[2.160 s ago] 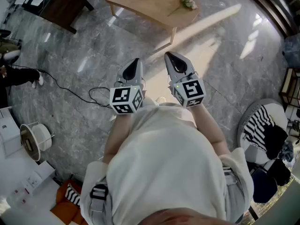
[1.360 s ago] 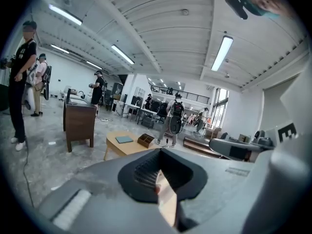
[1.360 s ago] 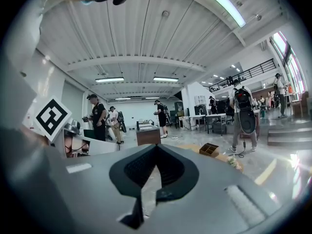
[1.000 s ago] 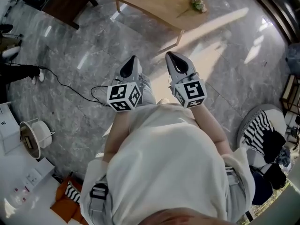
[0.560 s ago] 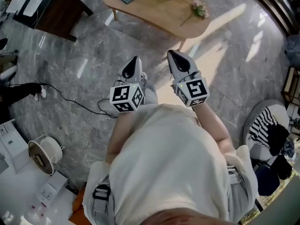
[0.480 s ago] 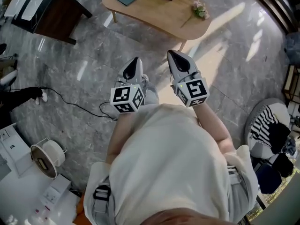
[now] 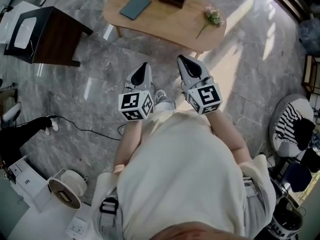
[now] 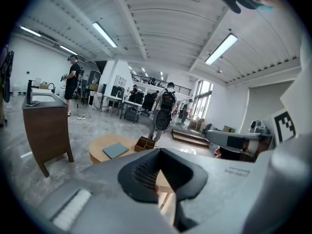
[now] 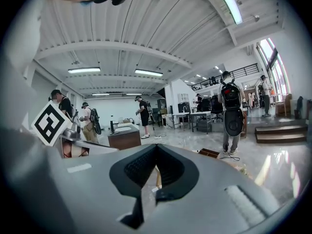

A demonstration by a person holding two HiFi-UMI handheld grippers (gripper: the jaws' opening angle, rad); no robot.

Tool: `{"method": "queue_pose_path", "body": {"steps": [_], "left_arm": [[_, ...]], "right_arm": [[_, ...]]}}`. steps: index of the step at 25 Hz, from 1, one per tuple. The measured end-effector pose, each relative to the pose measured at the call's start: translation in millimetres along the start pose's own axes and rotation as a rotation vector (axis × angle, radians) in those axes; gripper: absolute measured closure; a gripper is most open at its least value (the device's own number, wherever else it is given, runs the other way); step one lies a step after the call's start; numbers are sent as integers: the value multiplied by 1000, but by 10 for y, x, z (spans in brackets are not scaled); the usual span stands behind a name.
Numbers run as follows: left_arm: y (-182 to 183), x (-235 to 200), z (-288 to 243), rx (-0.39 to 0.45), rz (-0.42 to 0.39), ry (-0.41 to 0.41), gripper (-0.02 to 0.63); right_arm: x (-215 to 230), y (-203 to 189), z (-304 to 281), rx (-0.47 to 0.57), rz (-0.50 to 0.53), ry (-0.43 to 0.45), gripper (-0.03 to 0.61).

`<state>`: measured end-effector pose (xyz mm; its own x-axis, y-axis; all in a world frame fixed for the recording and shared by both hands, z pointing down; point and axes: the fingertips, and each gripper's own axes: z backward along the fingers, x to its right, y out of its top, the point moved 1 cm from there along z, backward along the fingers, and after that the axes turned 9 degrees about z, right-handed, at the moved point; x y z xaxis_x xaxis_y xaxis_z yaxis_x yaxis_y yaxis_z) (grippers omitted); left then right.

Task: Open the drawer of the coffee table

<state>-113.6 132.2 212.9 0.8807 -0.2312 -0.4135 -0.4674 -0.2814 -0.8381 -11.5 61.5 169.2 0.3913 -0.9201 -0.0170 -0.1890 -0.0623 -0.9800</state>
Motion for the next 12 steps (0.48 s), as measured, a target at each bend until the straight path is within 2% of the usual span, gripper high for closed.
{"method": "queue_pose_path", "body": {"steps": [5, 12], "left_arm": [[127, -236, -248, -44, -28, -48, 612], [67, -436, -560, -104, -37, -78, 612]], "right_arm": [[71, -10, -264, -18, -19, -72, 577], [311, -176, -301, -75, -52, -173, 577]]}}
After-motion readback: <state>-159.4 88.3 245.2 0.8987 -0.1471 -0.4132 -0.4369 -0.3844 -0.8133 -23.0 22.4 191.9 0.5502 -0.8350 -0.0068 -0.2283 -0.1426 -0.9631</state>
